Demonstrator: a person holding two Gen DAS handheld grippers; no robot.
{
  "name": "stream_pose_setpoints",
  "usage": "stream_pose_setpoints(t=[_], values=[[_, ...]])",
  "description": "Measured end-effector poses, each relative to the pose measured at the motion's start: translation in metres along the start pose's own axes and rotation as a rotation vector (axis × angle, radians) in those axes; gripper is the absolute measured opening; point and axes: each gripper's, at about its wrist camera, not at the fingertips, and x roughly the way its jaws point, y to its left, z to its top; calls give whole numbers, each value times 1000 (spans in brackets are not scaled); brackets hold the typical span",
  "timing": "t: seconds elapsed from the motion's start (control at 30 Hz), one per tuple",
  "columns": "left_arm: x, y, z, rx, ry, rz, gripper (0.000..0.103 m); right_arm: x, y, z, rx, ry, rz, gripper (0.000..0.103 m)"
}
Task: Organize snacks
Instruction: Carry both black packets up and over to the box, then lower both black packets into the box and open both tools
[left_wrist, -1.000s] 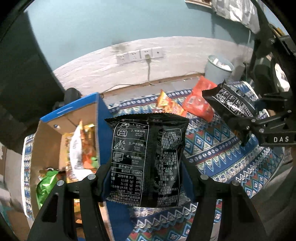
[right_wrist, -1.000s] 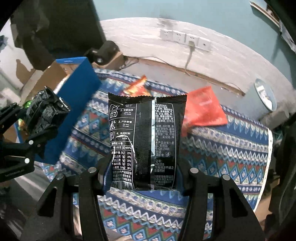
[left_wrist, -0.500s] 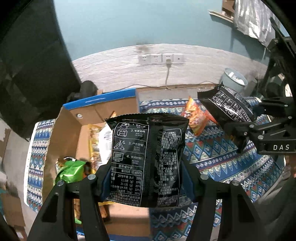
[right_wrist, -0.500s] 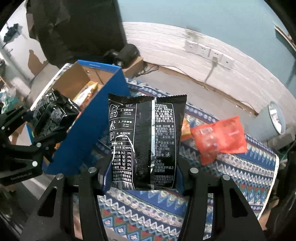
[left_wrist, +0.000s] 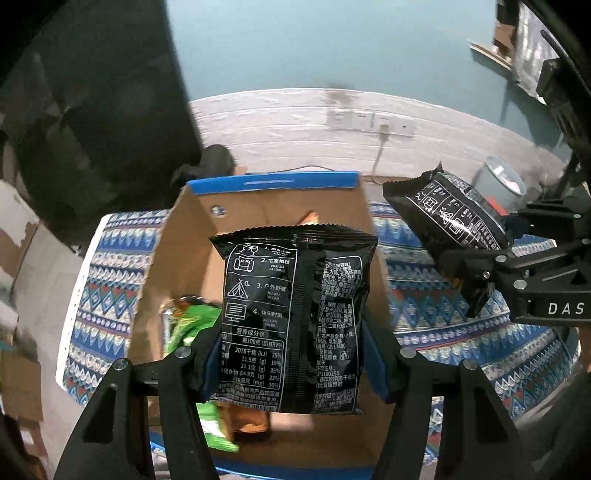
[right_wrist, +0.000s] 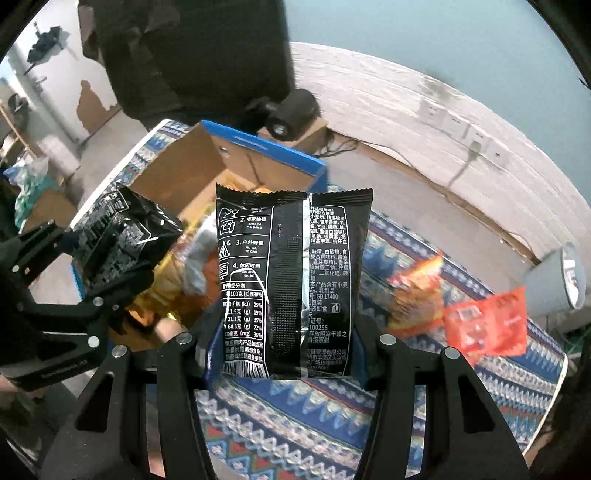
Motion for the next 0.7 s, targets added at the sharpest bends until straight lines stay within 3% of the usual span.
stream_pose_setpoints(t=[0.27,0.5,0.6,0.7], values=[[13,43,-8,-102,31,49,64,25,37,27,-33,20,40,53],[19,64,-12,-184,61,48,64,44,60,42,-47,36,59,54],[20,65,-12,-176,67,76,69,49,64,45,-45,38,69,55],[18,62,-13,-171,72,91,78,51,64,45,-44,44,54,67]])
